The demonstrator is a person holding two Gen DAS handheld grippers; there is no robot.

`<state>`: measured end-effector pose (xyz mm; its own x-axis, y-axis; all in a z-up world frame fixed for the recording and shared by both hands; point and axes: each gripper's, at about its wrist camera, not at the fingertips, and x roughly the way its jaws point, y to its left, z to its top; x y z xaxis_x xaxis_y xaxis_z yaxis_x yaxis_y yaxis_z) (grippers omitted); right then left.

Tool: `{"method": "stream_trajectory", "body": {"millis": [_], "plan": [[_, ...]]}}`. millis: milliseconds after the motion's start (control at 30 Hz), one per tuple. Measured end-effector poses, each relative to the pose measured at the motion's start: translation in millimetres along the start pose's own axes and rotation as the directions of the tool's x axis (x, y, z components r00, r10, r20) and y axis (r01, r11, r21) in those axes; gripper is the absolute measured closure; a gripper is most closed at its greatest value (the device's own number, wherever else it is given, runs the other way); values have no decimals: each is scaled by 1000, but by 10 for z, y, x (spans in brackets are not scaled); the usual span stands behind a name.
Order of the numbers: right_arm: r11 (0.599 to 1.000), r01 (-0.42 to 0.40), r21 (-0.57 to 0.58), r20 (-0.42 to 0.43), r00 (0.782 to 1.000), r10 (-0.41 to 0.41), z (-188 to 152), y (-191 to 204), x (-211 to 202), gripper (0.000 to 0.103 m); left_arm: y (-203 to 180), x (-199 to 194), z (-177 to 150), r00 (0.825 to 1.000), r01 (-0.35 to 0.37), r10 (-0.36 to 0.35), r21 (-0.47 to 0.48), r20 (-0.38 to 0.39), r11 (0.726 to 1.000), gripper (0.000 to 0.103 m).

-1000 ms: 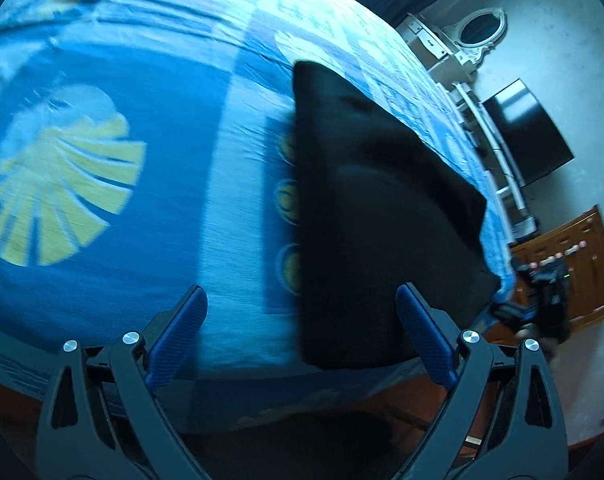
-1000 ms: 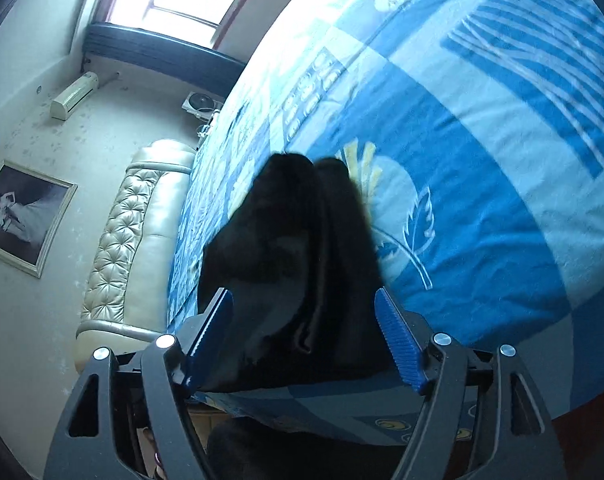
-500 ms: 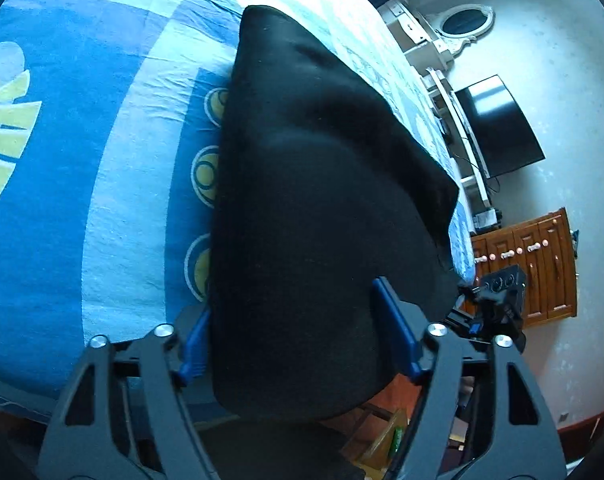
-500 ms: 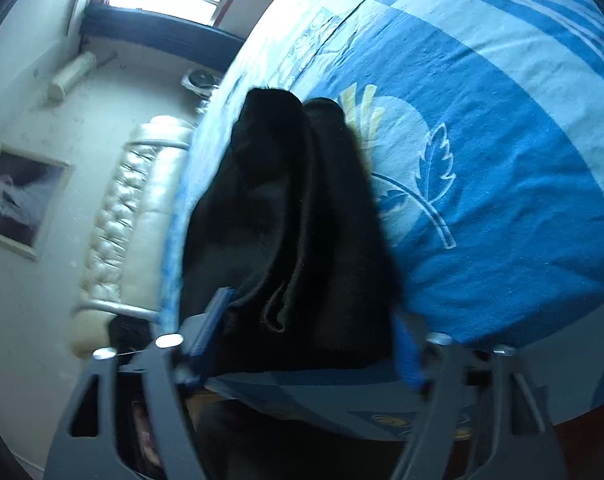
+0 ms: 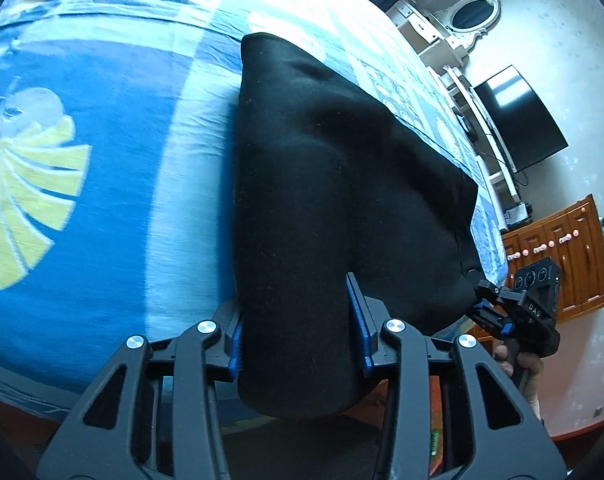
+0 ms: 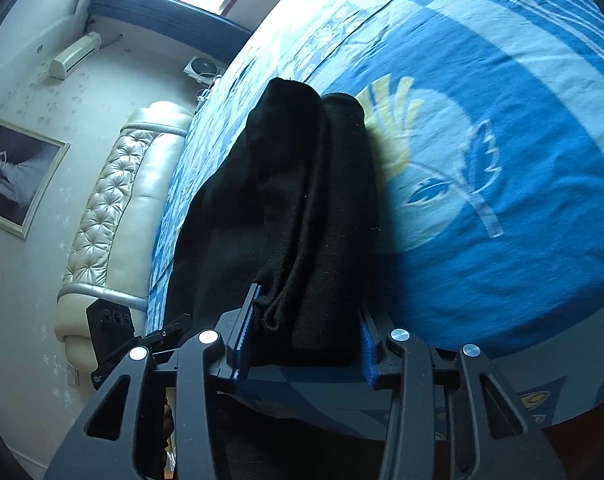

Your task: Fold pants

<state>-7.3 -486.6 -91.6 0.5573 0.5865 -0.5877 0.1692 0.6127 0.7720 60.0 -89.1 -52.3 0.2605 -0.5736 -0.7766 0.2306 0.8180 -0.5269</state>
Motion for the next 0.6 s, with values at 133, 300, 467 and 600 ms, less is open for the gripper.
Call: {"method": "stream_trajectory", "body": {"millis": [133,300,467,600], "plan": [[1000,-15,-22,-31,999,15,-25,168,201,60,105,-148,-6,999,-37,37,-4,11,999,63],[997,-40,-62,-94,995,34,-99,446,527,61,316,-477,-26,993,-114,114,-3,32,994,63],[990,-76,-117,-157,986,57,-212,797,839,61,582,-786,-24,982,-181,182,-13,59,983,63],[988,-74,-138,-176,983,49,-253,872,971,61,795,-888,-59,980,-186,188,-36,62,982,63]]}}
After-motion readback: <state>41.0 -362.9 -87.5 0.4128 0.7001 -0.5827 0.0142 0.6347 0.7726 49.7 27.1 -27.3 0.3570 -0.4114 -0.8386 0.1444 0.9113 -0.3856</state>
